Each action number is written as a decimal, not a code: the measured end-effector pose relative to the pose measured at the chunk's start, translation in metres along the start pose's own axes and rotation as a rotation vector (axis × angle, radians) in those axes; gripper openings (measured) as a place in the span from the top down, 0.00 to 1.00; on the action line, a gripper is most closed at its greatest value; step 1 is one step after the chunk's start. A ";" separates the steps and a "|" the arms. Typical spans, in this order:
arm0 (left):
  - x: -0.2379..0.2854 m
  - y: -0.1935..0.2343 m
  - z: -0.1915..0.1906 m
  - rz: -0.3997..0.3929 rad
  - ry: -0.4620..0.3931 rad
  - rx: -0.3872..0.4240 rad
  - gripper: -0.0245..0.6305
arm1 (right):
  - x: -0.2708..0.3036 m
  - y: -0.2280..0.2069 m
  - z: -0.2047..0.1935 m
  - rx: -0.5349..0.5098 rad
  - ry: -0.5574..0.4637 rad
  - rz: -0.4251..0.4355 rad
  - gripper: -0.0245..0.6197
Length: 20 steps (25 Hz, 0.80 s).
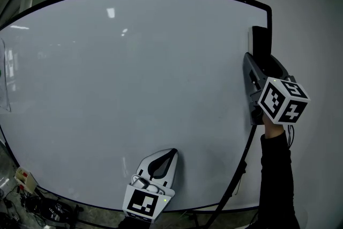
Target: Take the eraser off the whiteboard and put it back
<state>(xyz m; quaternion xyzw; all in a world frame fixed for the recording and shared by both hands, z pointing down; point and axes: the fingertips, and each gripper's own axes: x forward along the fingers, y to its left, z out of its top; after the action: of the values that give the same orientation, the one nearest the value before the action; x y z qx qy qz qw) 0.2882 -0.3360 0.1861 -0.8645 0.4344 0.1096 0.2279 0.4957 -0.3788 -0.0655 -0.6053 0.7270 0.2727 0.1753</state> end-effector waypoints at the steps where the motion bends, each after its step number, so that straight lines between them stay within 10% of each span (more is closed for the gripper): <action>1: 0.006 -0.002 0.004 -0.007 -0.007 0.003 0.95 | 0.001 -0.002 -0.001 0.000 0.002 -0.002 0.53; 20: 0.061 -0.027 0.049 -0.088 -0.124 0.030 0.95 | 0.004 -0.002 -0.006 0.009 0.009 0.063 0.53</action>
<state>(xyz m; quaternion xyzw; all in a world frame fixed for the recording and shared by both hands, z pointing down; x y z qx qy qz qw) 0.3463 -0.3407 0.1279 -0.8708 0.3827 0.1464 0.2718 0.4975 -0.3856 -0.0633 -0.5827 0.7475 0.2723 0.1661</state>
